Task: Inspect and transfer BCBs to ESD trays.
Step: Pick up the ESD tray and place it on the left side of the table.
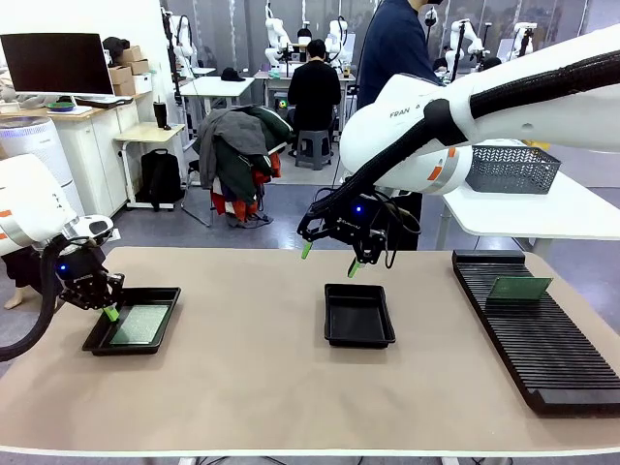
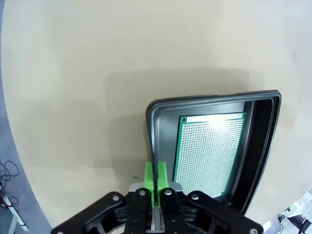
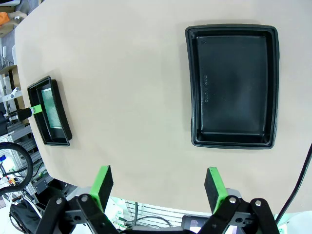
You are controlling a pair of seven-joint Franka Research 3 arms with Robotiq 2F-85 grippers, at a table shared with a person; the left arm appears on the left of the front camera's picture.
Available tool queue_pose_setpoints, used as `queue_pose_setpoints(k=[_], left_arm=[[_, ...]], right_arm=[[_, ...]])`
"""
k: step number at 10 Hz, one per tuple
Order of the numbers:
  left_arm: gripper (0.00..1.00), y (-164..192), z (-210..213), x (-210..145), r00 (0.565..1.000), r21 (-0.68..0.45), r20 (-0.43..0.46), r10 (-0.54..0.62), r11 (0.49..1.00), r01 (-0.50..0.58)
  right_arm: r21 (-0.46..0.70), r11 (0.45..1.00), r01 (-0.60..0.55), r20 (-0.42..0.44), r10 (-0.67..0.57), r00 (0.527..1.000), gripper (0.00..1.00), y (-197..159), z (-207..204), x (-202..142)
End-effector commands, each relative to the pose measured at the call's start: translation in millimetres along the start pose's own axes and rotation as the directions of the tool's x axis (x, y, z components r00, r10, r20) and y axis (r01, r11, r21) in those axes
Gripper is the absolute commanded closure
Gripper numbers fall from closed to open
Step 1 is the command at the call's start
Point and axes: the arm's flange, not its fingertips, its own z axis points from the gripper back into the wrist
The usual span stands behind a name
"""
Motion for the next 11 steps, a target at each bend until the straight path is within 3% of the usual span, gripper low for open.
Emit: queue_pose_setpoints(k=[1,3,6,7,8,9,10,11], left_arm=[[0.97,2.2,1.6,0.3,1.0,-0.004,-0.004,-0.008,1.0,0.008],[0.97,2.2,1.6,0.3,1.0,-0.004,-0.004,-0.008,1.0,0.008],[0.66,-0.3,7.6,-8.2,1.0,0.043,-0.003,0.008,0.999,-0.008],[0.62,-1.1,11.2,-10.2,1.0,0.053,-0.002,0.015,0.999,-0.014],[0.49,-2.4,14.7,-11.0,0.999,0.08,-0.009,0.031,0.996,-0.03],[0.44,-5.2,18.9,-12.9,0.999,0.11,-0.021,0.033,0.993,-0.03],[0.31,-10.1,26.3,-15.1,0.999,0.144,-0.029,0.04,0.989,-0.036],[0.26,-19.9,37.9,-18.7,0.999,0.171,-0.035,0.035,0.985,-0.029]], right_arm=[[-0.015,1.0,0.004,0.003,-0.004,1.0,0.0,2.2,-0.3,1.2],[-0.015,1.0,0.004,0.003,-0.004,1.0,0.0,2.2,-0.3,1.2],[-0.015,1.0,0.004,0.003,-0.004,1.0,0.0,2.2,-0.3,1.2],[-0.015,1.0,0.004,0.003,-0.004,1.0,0.0,2.2,-0.3,1.2],[-0.015,1.0,0.004,0.003,-0.004,1.0,0.0,2.2,-0.3,1.2],[-0.015,1.0,0.004,0.003,-0.004,1.0,0.0,2.2,-0.3,1.2],[-0.015,1.0,0.004,0.003,-0.004,1.0,0.0,2.2,-0.3,1.2],[-0.015,1.0,0.004,0.003,-0.004,1.0,0.0,2.2,-0.3,1.2]])
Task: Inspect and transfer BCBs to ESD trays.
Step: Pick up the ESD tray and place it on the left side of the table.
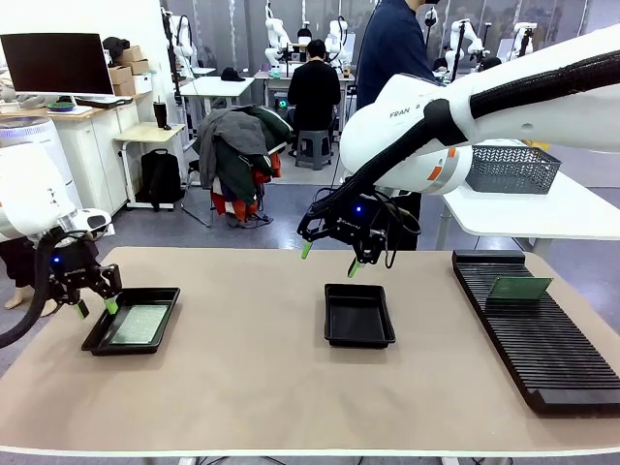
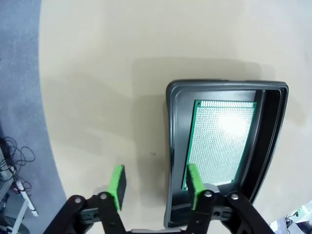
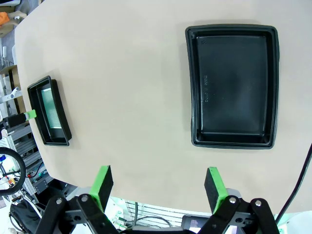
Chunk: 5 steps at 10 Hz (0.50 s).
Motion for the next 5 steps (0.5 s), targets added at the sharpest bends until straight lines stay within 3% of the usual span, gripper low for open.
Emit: queue_pose_setpoints(k=[1,3,5], left_arm=[[0.13,-17.9,23.5,-13.6,1.0,0.067,-0.015,0.003,0.998,-0.002],[0.0,-32.8,48.6,-22.4,1.0,0.119,-0.016,-0.004,0.993,0.006],[0.0,-41.4,67.5,-31.9,0.999,0.157,-0.041,-0.006,0.987,0.013]], right_arm=[[-0.015,1.0,0.004,0.003,-0.004,1.0,0.0,2.2,-0.3,1.1],[-0.015,1.0,0.004,0.003,-0.004,1.0,0.0,2.2,-0.3,1.1],[-0.015,1.0,0.004,0.003,-0.004,1.0,0.0,2.2,-0.3,1.1]])
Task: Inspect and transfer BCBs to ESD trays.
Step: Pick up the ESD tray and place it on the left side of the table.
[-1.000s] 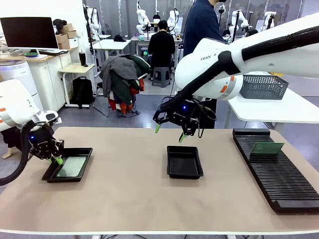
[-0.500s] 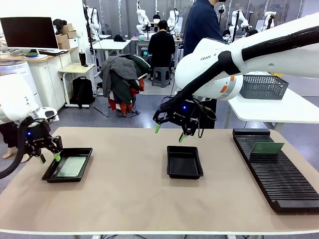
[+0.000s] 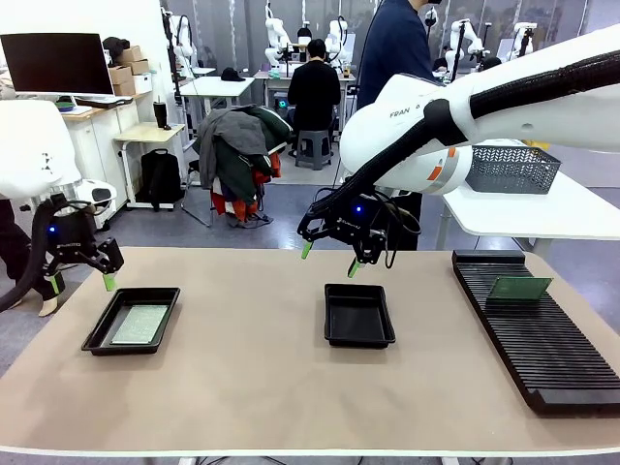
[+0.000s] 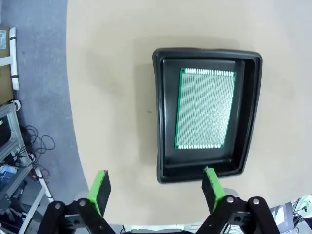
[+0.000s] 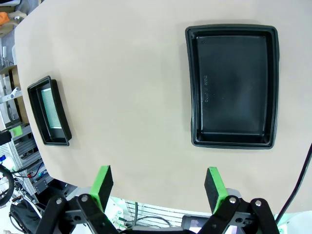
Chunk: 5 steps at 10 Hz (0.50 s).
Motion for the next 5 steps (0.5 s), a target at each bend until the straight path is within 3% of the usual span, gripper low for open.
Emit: queue_pose_setpoints(k=[1,5], left_arm=[[0.0,-3.6,8.3,-8.7,0.999,0.039,-0.039,0.006,0.999,-0.005],[0.0,-6.0,18.2,-18.2,1.0,0.023,-0.019,-0.003,1.0,0.003]], right_arm=[[-0.015,1.0,0.004,0.003,-0.004,1.0,0.0,2.3,-0.2,1.0],[-0.015,1.0,0.004,0.003,-0.004,1.0,0.0,2.3,-0.2,1.0]])
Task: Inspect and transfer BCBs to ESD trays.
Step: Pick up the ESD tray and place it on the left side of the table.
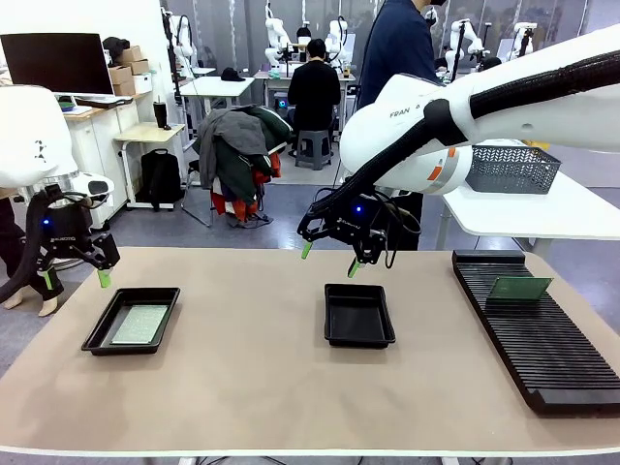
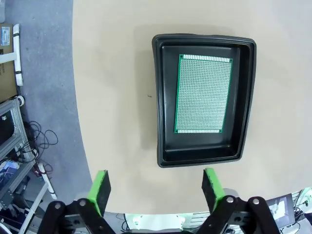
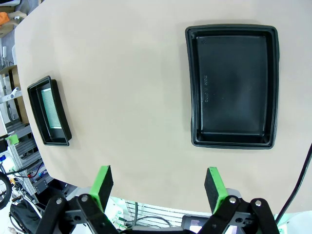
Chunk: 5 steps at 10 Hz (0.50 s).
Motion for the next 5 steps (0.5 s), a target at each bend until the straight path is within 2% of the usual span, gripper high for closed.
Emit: queue_pose_setpoints(k=[1,5], left_arm=[[0.0,0.2,-1.7,0.5,1.0,0.0,-0.004,0.0,1.0,0.0],[0.0,0.2,-1.7,0.5,1.0,0.0,-0.004,0.0,1.0,0.0]], right_arm=[[-0.015,1.0,0.004,0.003,-0.004,1.0,0.0,2.3,-0.2,1.0],[-0.015,1.0,0.004,0.003,-0.004,1.0,0.0,2.3,-0.2,1.0]])
